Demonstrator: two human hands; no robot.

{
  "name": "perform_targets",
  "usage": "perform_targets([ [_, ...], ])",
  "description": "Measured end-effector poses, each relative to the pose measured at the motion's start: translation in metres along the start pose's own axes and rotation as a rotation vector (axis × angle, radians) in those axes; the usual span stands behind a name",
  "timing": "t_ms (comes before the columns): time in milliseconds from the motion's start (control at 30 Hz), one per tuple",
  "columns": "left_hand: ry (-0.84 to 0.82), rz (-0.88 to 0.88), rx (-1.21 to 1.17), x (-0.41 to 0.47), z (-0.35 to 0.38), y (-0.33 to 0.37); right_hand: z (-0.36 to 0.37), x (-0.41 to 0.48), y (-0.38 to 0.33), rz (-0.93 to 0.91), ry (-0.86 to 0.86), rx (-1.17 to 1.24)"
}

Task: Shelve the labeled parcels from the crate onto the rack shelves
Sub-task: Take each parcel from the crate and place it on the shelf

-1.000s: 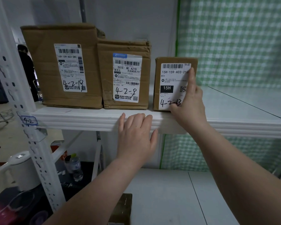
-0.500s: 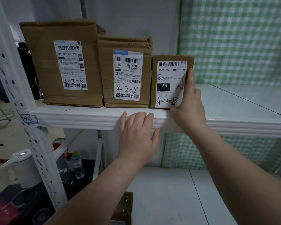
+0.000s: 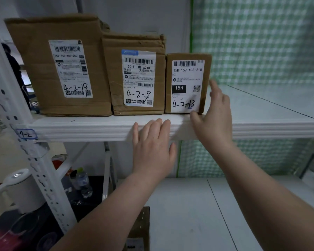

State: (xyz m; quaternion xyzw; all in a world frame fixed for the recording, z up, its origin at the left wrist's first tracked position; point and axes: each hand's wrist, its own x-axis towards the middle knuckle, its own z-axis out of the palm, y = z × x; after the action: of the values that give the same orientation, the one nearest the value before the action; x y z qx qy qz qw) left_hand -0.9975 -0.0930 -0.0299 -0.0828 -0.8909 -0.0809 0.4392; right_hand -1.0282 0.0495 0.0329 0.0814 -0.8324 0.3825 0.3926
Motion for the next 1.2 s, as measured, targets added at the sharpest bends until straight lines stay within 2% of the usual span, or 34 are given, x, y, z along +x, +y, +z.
perform_targets([
  [133,-0.152,-0.049,-0.077,-0.010,-0.003,0.003,-0.007,-0.041,0.000,-0.069,0.124,0.058],
  [267,-0.200,-0.115,-0.289,-0.036,-0.020,0.012,-0.015,-0.086,0.006,-0.059,0.074,0.085],
  [433,-0.377,-0.249,-0.466,-0.112,-0.044,0.025,-0.040,-0.160,0.017,0.083,-0.246,0.051],
  [533,-0.519,-0.433,-0.472,-0.169,-0.060,0.043,-0.059,-0.215,0.030,0.205,-0.460,0.050],
  [633,-0.677,-0.665,-0.590,-0.236,-0.081,0.074,-0.086,-0.277,0.044,0.293,-0.642,0.095],
  [733,-0.783,-0.834,-0.653,-0.306,-0.102,0.103,-0.116,-0.338,0.059,0.332,-0.823,0.075],
  [867,-0.911,-0.990,-0.610,-0.391,-0.145,0.121,-0.146,-0.411,0.063,0.351,-1.022,0.004],
  [1033,-0.942,-1.205,-0.588,-0.462,-0.216,0.107,-0.156,-0.488,0.042,0.309,-1.319,-0.054],
  [1200,-0.891,-1.379,-0.570,-0.518,-0.276,0.076,-0.148,-0.548,0.001,0.169,-1.501,-0.073],
])
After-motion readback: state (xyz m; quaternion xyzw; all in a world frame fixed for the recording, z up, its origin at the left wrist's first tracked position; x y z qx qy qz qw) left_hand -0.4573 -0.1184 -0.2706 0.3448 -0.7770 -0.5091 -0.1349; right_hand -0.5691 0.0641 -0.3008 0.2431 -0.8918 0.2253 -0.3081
